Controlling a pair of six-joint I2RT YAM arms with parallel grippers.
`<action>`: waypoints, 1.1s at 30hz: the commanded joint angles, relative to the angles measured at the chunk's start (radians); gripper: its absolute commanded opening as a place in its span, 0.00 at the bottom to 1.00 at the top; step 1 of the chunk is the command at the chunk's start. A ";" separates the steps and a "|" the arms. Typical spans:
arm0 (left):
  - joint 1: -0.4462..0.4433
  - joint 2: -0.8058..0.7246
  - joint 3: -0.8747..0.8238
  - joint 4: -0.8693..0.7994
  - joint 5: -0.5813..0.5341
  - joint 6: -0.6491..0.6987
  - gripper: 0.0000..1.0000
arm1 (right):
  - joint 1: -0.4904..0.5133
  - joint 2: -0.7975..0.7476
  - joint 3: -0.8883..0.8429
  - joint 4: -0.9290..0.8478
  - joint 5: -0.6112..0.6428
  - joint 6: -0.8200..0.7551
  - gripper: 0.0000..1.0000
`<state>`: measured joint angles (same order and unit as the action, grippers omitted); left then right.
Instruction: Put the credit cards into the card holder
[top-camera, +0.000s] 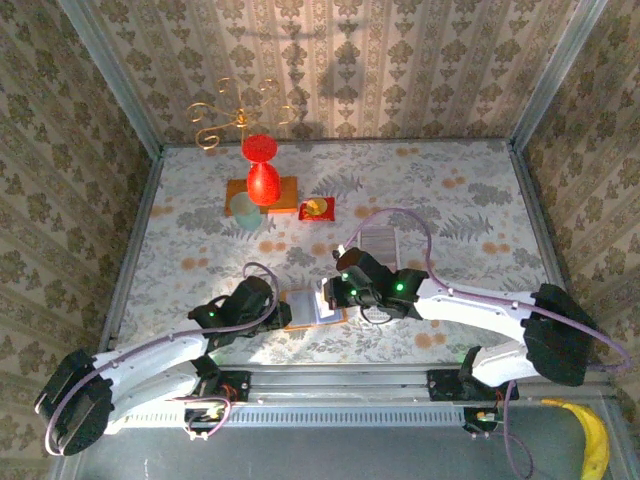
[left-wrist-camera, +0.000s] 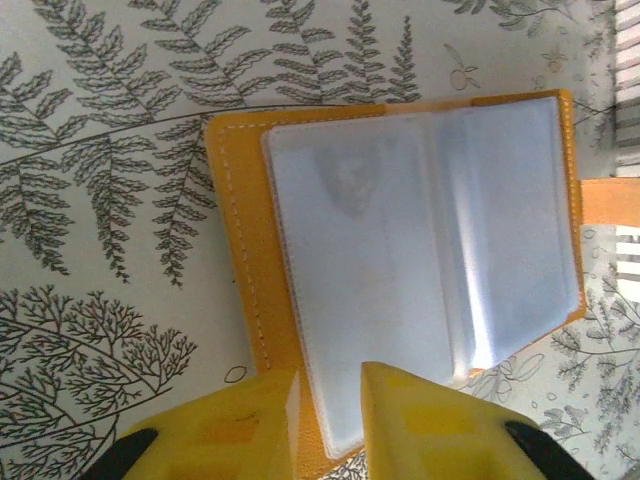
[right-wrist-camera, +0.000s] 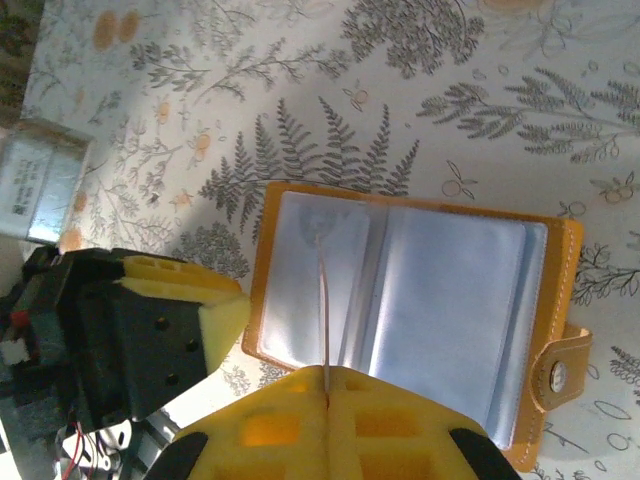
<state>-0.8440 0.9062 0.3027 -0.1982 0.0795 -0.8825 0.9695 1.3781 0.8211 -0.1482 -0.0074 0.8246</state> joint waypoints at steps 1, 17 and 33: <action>-0.006 0.014 -0.012 -0.010 -0.022 -0.012 0.21 | 0.005 0.046 -0.013 0.088 0.015 0.082 0.00; -0.005 0.110 -0.024 0.026 -0.024 -0.015 0.16 | 0.005 0.209 -0.022 0.200 0.017 0.139 0.00; -0.006 0.119 -0.025 0.035 -0.023 -0.013 0.15 | 0.001 0.217 -0.050 0.205 0.047 0.155 0.00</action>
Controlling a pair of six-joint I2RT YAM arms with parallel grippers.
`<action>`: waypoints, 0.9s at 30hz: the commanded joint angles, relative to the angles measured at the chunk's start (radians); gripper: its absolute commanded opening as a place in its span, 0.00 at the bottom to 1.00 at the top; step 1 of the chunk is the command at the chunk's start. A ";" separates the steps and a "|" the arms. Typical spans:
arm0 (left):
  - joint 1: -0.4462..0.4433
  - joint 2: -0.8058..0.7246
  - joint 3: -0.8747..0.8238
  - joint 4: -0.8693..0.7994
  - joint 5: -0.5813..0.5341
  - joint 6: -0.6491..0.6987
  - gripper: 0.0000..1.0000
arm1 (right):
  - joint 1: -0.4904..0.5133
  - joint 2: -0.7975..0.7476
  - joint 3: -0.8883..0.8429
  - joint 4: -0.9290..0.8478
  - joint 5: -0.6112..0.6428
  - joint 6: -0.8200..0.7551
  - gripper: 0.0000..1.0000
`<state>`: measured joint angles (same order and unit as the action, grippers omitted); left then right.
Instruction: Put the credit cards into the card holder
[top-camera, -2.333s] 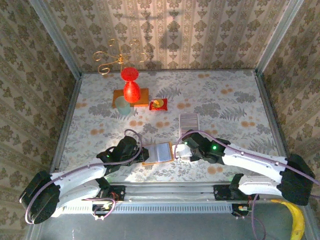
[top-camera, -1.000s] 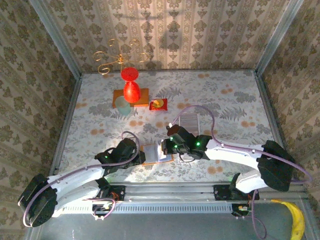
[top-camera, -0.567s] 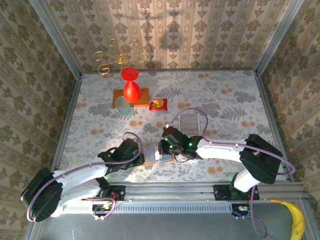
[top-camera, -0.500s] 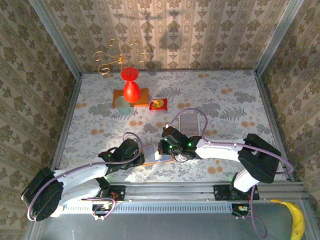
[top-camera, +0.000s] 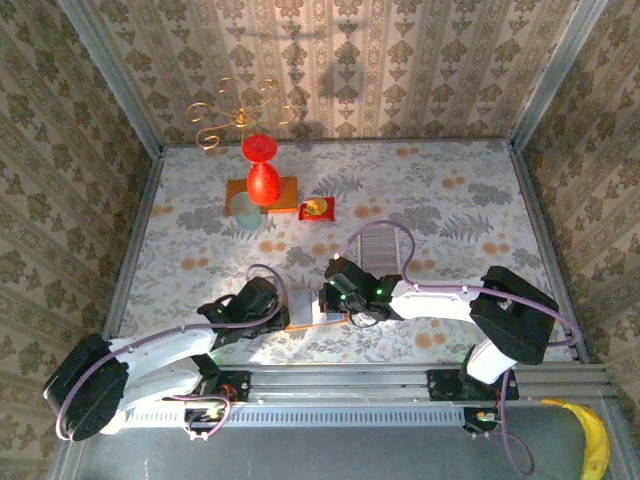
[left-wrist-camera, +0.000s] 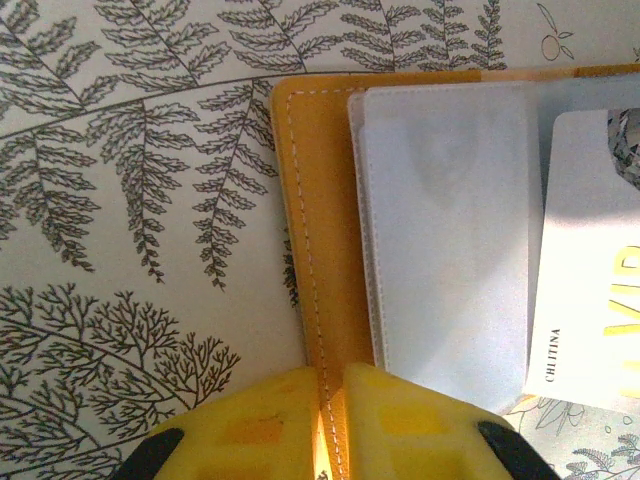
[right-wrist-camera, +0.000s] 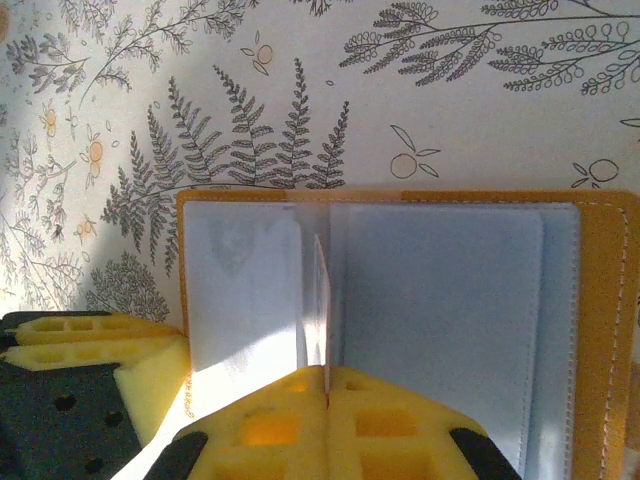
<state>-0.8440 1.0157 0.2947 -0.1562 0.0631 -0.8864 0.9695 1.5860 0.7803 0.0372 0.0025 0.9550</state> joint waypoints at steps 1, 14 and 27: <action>-0.005 0.011 -0.017 -0.006 -0.006 -0.009 0.15 | 0.001 0.011 -0.010 0.025 0.037 0.030 0.00; -0.005 0.006 -0.017 -0.003 -0.007 -0.009 0.14 | -0.014 0.031 -0.069 0.171 -0.002 0.123 0.00; -0.005 0.003 -0.025 0.001 -0.004 -0.014 0.13 | -0.021 0.009 -0.116 0.270 -0.031 0.180 0.00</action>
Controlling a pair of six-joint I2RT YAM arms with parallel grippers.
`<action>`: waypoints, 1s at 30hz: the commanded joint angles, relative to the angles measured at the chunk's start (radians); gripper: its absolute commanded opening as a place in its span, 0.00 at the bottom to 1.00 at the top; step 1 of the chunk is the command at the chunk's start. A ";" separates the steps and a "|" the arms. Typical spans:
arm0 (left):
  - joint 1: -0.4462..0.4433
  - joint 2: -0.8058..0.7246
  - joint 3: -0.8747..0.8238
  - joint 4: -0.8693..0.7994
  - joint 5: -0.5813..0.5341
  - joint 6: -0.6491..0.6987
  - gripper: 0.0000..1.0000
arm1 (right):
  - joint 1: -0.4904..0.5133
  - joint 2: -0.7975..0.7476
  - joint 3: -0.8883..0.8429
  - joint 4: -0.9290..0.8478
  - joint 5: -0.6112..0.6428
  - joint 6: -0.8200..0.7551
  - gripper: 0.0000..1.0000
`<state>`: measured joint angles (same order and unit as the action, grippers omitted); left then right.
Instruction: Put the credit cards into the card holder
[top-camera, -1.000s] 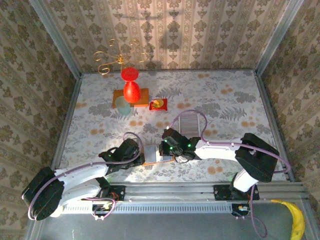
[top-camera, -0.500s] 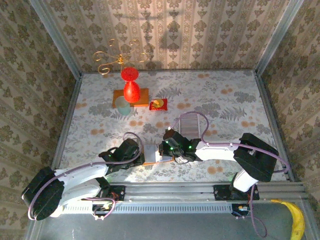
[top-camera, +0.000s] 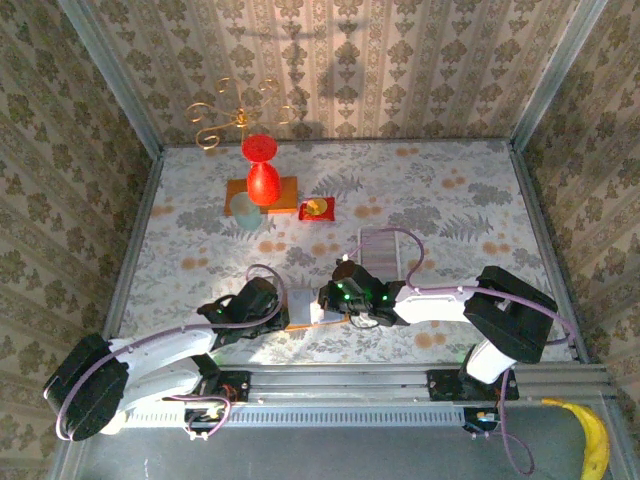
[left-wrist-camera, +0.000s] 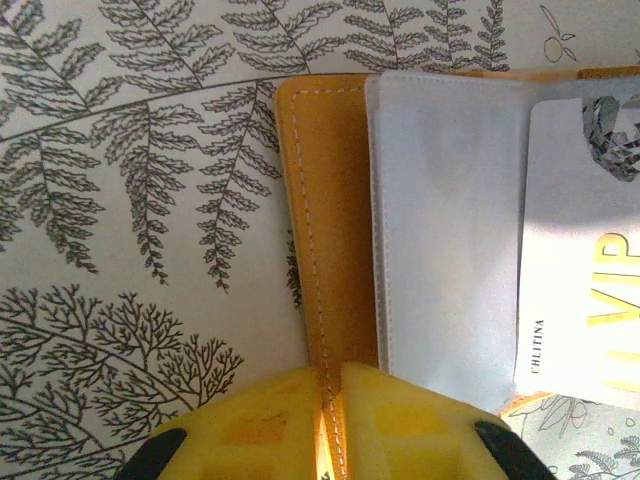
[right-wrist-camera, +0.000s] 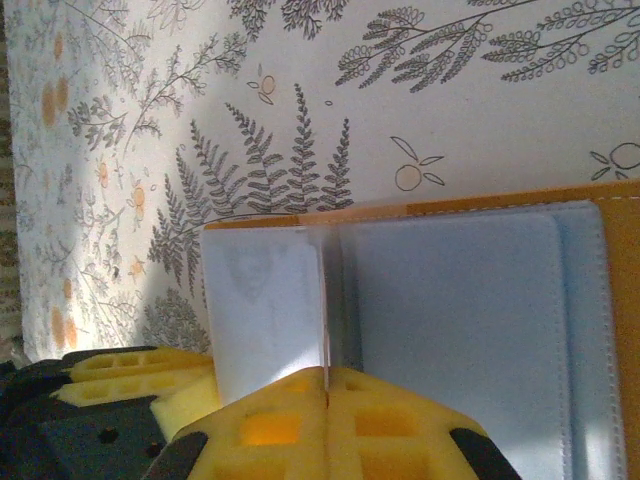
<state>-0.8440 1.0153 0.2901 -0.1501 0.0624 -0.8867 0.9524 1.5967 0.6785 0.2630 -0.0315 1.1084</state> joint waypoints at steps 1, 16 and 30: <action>-0.004 0.003 -0.022 -0.005 -0.005 -0.015 0.13 | -0.005 -0.004 -0.015 0.043 0.004 0.028 0.00; -0.006 -0.019 -0.023 -0.016 -0.019 -0.019 0.13 | -0.010 -0.031 -0.037 0.028 0.031 0.040 0.00; -0.006 -0.034 -0.032 -0.009 -0.018 -0.024 0.13 | -0.009 0.004 -0.046 0.094 -0.036 0.087 0.00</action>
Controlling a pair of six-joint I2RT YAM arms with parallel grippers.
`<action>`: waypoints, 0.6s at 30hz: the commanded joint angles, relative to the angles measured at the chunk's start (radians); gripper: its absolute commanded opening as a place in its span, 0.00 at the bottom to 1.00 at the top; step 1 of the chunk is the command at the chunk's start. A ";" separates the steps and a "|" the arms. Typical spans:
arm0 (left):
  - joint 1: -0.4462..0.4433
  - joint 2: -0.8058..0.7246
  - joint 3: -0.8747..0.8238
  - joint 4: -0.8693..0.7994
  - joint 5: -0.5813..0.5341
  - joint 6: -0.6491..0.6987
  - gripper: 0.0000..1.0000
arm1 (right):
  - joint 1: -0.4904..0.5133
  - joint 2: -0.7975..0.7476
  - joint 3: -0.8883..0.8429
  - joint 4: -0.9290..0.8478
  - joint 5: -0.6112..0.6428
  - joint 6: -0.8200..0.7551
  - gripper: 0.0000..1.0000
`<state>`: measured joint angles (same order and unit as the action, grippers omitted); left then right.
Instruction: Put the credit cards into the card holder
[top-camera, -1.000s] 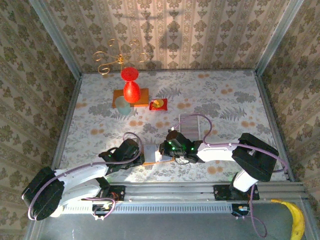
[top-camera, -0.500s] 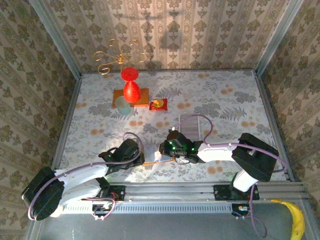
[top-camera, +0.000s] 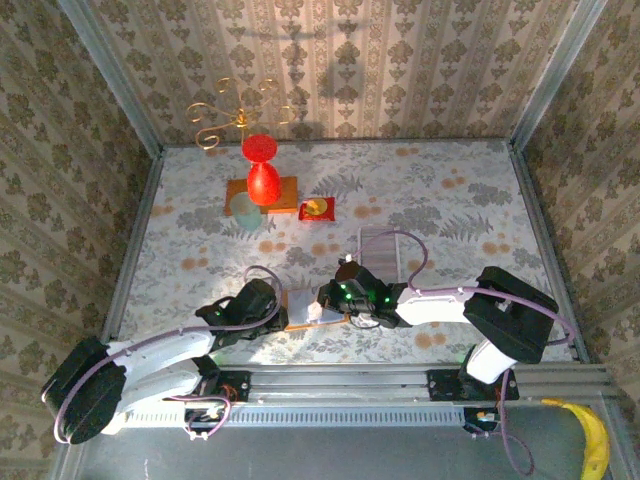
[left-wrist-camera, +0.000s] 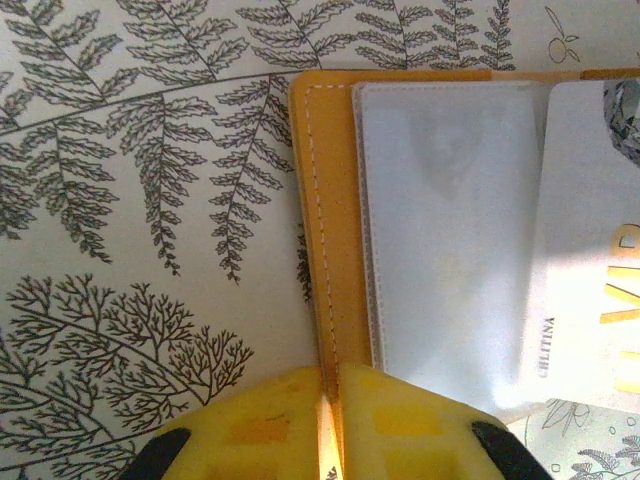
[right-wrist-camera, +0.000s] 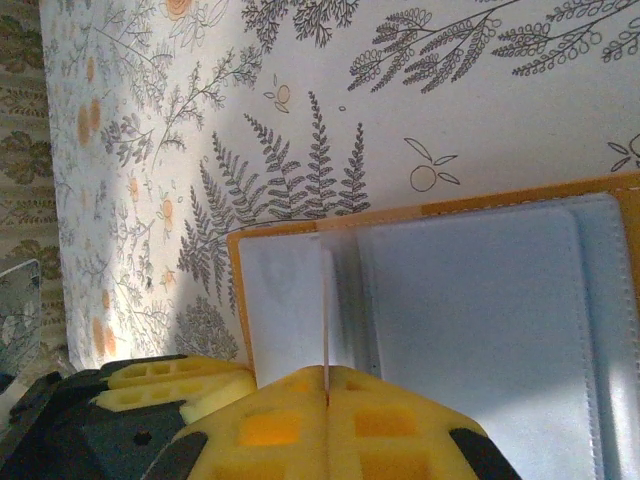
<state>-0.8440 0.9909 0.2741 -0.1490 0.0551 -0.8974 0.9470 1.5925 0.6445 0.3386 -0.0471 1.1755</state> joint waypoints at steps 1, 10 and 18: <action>-0.006 -0.009 -0.018 -0.008 -0.012 -0.014 0.13 | -0.004 0.009 -0.014 0.019 -0.023 0.019 0.00; -0.005 -0.003 -0.015 0.000 -0.009 -0.012 0.13 | -0.004 0.025 -0.008 -0.010 -0.036 0.039 0.00; -0.005 0.002 -0.013 0.003 -0.009 -0.013 0.13 | -0.004 0.032 -0.016 -0.006 -0.028 0.059 0.00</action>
<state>-0.8440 0.9909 0.2729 -0.1463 0.0551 -0.8974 0.9470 1.6131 0.6445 0.3370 -0.0650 1.2129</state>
